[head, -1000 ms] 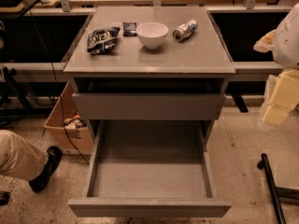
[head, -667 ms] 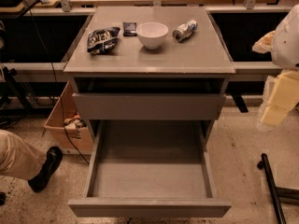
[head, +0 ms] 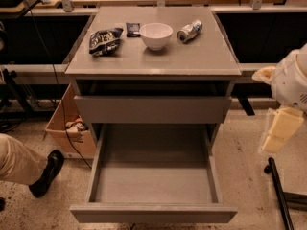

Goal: Close middle drawer

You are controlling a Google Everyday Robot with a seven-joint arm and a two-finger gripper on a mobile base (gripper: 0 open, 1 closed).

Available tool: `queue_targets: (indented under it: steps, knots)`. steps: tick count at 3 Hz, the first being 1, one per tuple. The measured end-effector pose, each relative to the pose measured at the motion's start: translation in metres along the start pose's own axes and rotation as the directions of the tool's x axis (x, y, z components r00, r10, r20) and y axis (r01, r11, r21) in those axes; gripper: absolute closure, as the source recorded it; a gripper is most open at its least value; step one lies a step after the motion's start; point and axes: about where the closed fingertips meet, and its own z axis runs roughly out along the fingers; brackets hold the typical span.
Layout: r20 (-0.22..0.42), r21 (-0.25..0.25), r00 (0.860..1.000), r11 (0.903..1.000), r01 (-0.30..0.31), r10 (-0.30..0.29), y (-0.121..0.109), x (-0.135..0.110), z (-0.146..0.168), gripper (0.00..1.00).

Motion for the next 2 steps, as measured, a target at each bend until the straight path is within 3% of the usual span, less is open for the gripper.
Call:
queue_targets:
  steps: [2]
  knots:
    - [0.078,-0.089,0.997,0.9958,0.020,-0.013,0.021,0.050,0.131,0.00]
